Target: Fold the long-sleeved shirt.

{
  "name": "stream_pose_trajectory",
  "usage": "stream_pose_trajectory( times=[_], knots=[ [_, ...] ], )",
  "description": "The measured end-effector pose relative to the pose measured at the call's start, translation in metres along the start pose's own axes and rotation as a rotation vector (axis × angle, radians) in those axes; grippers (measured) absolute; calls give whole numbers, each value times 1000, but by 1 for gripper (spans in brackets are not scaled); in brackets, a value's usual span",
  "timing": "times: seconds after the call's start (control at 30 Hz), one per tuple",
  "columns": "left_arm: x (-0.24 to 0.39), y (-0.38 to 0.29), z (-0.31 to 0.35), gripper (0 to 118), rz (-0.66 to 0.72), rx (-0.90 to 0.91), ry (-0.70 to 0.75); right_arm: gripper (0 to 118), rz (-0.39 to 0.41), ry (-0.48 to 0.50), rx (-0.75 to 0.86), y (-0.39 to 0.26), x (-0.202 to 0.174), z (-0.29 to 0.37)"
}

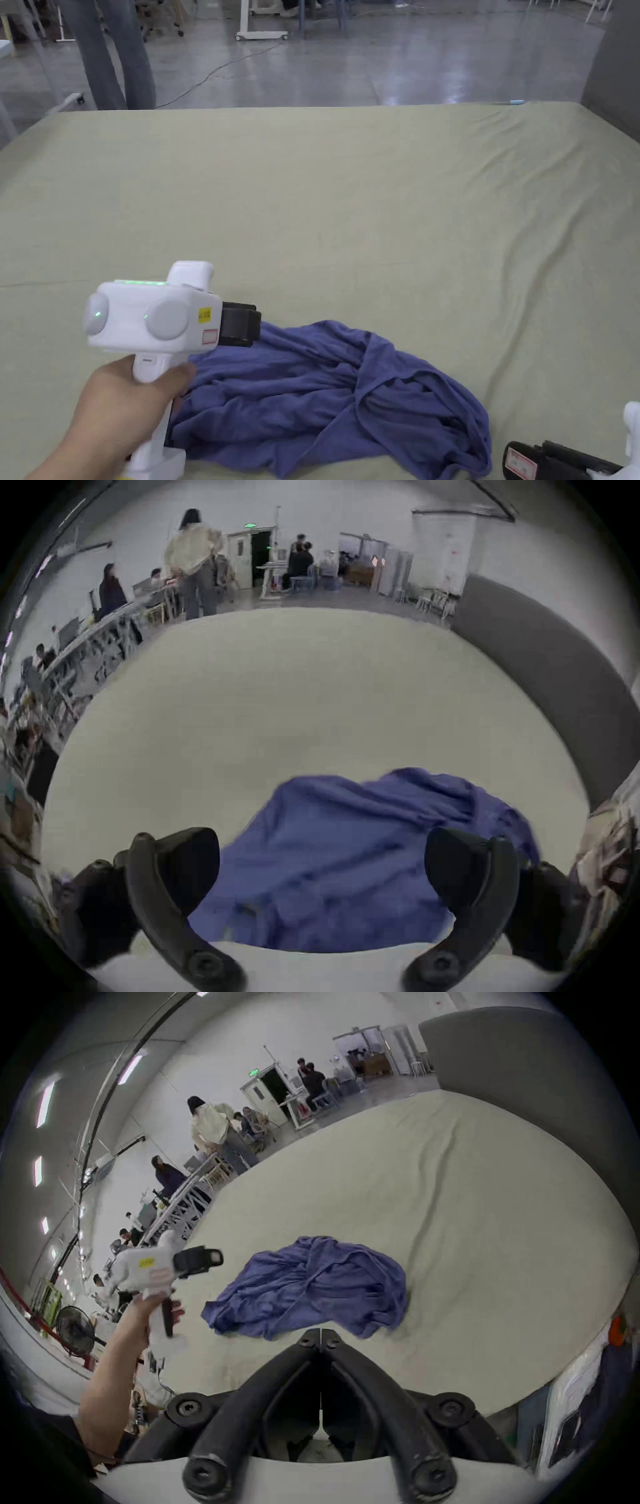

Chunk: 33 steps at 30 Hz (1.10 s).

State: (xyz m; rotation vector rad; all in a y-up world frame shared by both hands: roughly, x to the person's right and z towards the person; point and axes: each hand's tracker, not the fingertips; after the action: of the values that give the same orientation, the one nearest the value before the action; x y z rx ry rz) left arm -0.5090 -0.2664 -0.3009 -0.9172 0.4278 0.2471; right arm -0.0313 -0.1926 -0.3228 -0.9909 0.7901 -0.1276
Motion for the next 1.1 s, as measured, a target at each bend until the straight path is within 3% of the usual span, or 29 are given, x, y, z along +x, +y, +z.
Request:
stream_pose_trajectory(
  times=[0.13,0.23,0.3,0.33,0.37,0.4,0.43,0.5,0.53,0.6,0.63,0.67,0.77,0.8,0.83,0.87,0.9,0.93,0.97,1.03,1.1],
  knots=[
    [-11,13,-83,114,-31,-159,52,0,1,-47,-47,4,14,-22],
    [-10,7,-124,73,-74,-230,62,0,12,-85,-69,9,22,-39],
    [-6,1,-120,66,-172,-185,47,0,45,-130,-87,17,28,-52],
    [-4,3,-112,45,-221,-158,39,0,52,-146,-97,21,31,-58],
    [-3,4,-106,0,-235,-152,5,0,52,-155,-102,25,33,-63],
    [-4,6,-101,0,-182,-142,-72,0,57,-152,-105,31,36,-70],
    [-5,8,-96,0,-164,-144,-62,0,57,-155,-104,36,39,-76],
    [-12,14,-87,0,-71,-170,-97,14,69,-184,-124,49,41,-94],
    [-13,17,-78,0,-43,-151,-117,14,78,-194,-135,54,43,-103],
    [-16,22,-64,0,-82,-101,-113,88,79,-210,-229,61,51,-135],
    [-15,23,-59,0,-97,-99,-105,117,85,-212,-265,62,53,-147],
    [-6,18,-39,0,-107,-96,-100,117,102,-212,-272,62,51,-161],
    [3,14,-20,0,-132,-79,-96,116,81,-283,-385,51,55,-197],
    [-7,23,-24,0,-138,-71,-94,106,85,-295,-389,46,53,-203],
    [-6,24,-20,0,-140,-70,-91,81,94,-326,-393,42,50,-206],
    [-6,24,-16,0,-140,-69,-84,26,99,-330,-389,40,45,-206],
    [-6,25,-10,0,-133,-65,-76,8,55,-264,-378,39,47,-200],
    [-7,26,-4,0,-125,-60,-78,6,30,-256,-363,41,42,-193],
    [-9,28,5,0,-111,-50,-88,5,57,-279,-361,44,37,-185],
    [-12,32,24,0,-65,-25,-115,3,61,-187,-295,54,34,-160],
    [-18,37,50,0,-24,62,-89,2,75,-161,-213,74,22,-126]
  ],
)
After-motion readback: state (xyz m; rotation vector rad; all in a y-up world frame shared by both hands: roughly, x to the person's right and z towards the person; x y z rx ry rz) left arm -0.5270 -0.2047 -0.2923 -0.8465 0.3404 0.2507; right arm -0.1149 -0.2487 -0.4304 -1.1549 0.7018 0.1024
